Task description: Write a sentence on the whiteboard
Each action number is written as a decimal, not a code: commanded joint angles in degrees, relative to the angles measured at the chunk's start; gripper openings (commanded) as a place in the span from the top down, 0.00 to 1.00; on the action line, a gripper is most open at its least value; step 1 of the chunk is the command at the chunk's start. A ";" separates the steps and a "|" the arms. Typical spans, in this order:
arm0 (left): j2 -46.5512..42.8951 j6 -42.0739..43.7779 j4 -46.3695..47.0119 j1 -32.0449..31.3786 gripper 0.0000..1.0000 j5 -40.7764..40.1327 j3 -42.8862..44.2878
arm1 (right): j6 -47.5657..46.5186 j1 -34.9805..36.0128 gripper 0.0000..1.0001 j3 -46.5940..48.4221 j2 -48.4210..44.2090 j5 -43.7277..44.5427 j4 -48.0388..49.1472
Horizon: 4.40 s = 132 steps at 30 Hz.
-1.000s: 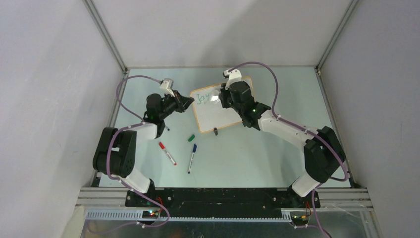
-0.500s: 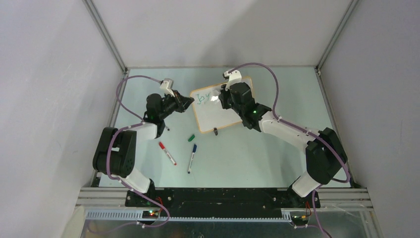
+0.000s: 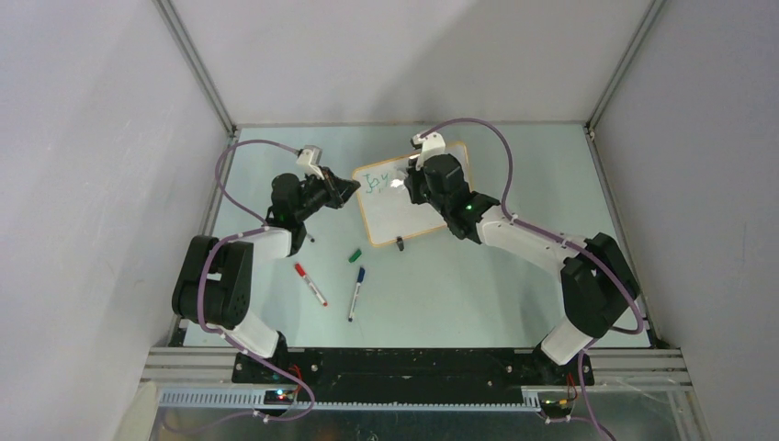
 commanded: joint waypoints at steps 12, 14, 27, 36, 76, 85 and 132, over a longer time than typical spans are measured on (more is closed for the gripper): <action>-0.54 2.93 0.70 0.00 0.96 -0.60 0.41 | 0.03 -0.04 1.00 1.61 1.76 -0.18 1.80; -0.58 2.88 0.70 0.02 0.96 -0.59 0.39 | 0.11 0.01 1.00 1.77 2.03 -0.20 1.72; -0.55 2.90 0.70 0.02 0.96 -0.62 0.42 | -0.05 -0.19 1.00 3.43 3.18 -0.17 1.35; -0.51 2.87 0.70 0.01 0.96 -0.59 0.41 | -0.11 -0.62 1.00 4.20 3.27 -0.26 0.93; -0.72 2.87 0.87 0.01 0.96 -0.67 0.20 | 0.65 0.83 1.00 -1.24 -1.64 0.50 0.60; -0.86 2.99 0.79 0.02 0.96 -0.67 0.24 | 2.23 -1.98 1.00 -0.90 -4.23 -3.95 1.85; -0.48 2.88 0.62 -0.02 0.96 -0.65 0.46 | 2.48 -2.80 1.00 4.70 3.23 -0.87 -2.47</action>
